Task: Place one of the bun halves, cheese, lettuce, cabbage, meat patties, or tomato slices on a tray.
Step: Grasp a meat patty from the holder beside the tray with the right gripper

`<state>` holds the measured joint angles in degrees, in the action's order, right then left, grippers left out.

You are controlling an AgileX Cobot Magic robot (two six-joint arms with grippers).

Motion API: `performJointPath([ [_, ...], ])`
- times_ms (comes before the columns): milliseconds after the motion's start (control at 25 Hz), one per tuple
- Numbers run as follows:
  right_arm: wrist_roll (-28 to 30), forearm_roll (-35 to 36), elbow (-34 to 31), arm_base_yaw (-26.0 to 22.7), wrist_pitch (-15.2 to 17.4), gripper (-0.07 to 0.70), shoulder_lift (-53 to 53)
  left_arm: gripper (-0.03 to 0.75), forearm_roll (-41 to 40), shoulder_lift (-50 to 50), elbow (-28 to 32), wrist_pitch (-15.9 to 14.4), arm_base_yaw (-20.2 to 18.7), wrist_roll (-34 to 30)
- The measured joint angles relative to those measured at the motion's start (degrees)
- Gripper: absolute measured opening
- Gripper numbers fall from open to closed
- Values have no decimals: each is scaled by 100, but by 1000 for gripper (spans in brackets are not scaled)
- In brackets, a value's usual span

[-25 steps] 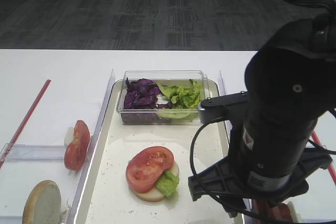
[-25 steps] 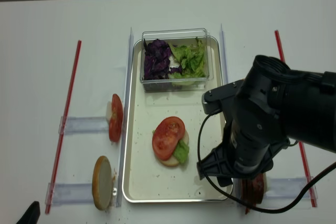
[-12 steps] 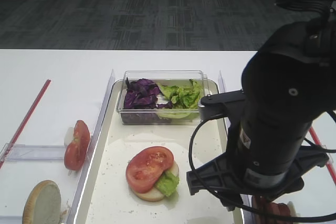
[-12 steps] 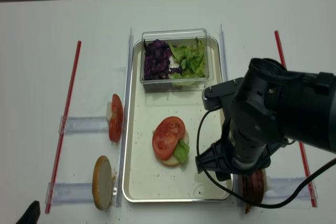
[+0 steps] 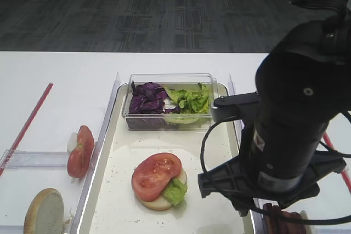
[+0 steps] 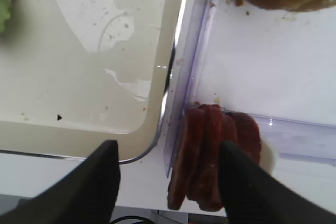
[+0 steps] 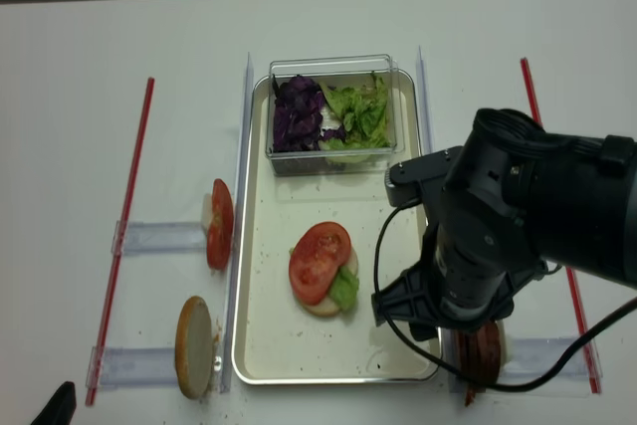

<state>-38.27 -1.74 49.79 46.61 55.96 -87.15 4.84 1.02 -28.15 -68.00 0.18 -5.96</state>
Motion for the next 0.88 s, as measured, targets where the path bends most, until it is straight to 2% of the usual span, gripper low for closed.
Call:
performJointPath([
  [200, 134, 70, 0, -225, -12, 445, 0, 545, 0, 0, 0, 0, 0, 0],
  [880, 473, 460, 47, -225, -114, 417, -530, 545, 0, 0, 0, 0, 0, 0],
])
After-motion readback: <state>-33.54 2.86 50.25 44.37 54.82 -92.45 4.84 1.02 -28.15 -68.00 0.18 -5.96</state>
